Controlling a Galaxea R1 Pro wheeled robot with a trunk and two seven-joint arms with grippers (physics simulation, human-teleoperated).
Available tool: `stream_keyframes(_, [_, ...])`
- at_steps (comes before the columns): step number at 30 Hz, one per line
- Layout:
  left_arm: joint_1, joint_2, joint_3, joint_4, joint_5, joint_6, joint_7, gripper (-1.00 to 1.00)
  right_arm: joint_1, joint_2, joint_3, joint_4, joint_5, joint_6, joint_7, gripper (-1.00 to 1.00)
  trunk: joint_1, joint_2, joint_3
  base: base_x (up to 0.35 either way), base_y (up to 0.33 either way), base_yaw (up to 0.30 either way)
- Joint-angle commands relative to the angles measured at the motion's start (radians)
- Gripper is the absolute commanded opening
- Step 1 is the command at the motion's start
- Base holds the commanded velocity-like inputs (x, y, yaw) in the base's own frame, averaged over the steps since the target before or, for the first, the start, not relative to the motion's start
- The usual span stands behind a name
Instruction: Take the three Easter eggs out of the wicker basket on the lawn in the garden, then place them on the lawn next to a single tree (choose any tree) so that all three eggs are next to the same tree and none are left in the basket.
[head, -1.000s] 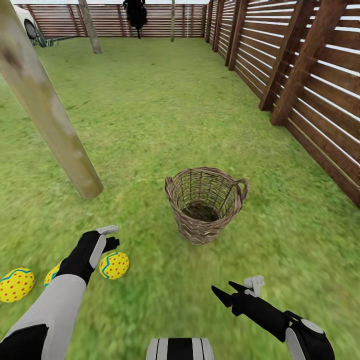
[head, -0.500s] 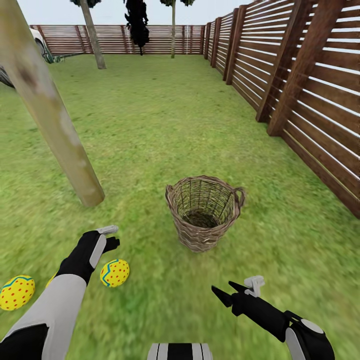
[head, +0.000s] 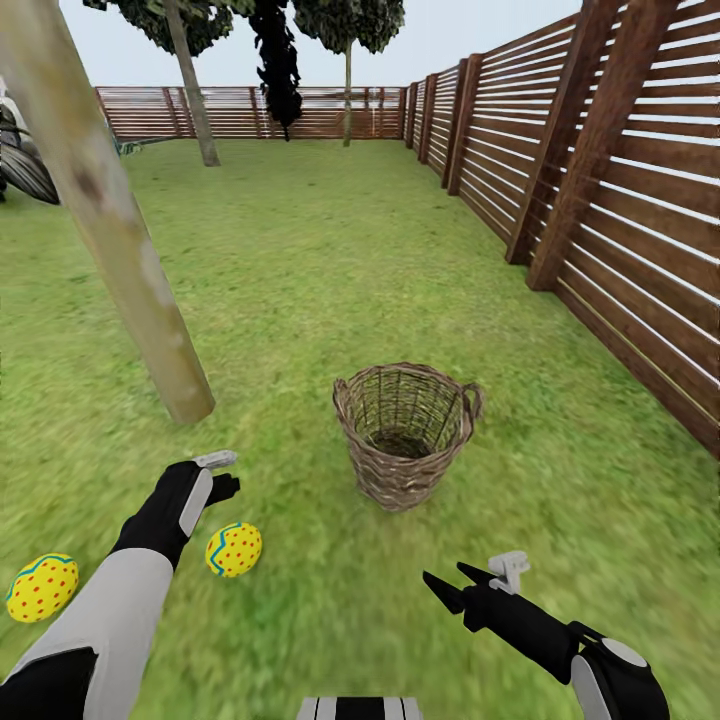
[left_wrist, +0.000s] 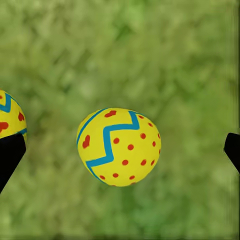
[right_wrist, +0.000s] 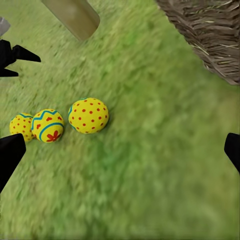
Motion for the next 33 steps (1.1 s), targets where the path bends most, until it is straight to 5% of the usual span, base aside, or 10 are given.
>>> stream_keyframes(1, [0.0,0.0,0.0,-0.001,0.011,0.003,0.007,1.0,0.0,0.0,-0.001,0.0,-0.006,0.007,0.001,1.0,-0.001,0.0,0.003,-0.032,0.0,0.0])
stream_keyframes(21, [0.0,0.0,-0.002,-0.001,0.01,0.003,0.007,1.0,0.0,0.0,-0.001,0.0,-0.005,0.007,0.002,1.0,-0.01,0.005,0.081,-0.007,0.0,0.0])
stream_keyframes(33, [0.0,0.0,-0.003,-0.001,0.01,0.003,0.007,1.0,0.0,0.0,0.0,0.0,-0.005,0.007,0.002,1.0,-0.015,0.007,0.127,-0.206,0.0,0.0])
